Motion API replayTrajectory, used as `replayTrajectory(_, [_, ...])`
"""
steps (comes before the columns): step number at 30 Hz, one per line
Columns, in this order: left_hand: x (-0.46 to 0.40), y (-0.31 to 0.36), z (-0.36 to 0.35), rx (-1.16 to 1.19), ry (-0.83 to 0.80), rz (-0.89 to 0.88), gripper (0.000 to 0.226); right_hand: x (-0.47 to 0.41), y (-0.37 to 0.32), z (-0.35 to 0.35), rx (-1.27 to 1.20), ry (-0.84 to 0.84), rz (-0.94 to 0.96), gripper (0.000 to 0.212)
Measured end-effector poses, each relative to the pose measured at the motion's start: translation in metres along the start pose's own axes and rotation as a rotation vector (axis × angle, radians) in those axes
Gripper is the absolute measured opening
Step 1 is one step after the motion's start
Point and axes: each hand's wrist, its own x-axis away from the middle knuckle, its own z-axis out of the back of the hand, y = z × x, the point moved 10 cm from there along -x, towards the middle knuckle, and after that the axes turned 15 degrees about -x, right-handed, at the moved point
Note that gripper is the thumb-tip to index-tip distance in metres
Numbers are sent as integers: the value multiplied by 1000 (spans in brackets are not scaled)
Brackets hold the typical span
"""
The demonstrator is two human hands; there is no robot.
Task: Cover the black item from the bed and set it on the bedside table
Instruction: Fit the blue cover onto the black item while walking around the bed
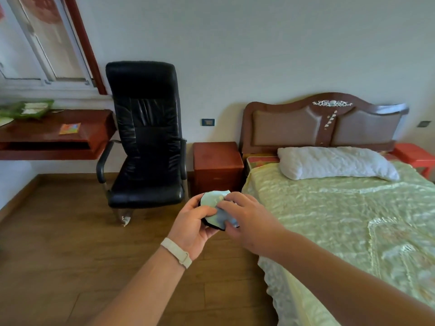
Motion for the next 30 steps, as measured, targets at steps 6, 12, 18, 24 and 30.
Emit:
replayTrajectory(6, [-72,40,14,-30,-91,32,36,-69,25,-1,21,54,-80,41])
replayTrajectory(12, [-130,63,11,-74,-146,51,36,-117,63,7,3,24,-118,43])
replayTrajectory(18, [-201,82,2,-123,-148,47,34,-163,119,14,-57,68,-113,42])
replayTrajectory(24, [-285,100,-13,-129,-71,46,35,-225,197,26,-108,49,-84,45])
replayTrajectory(30, [-371,123,-47,-138,-26,43,35,-285,282,53,-174,28,-95,43])
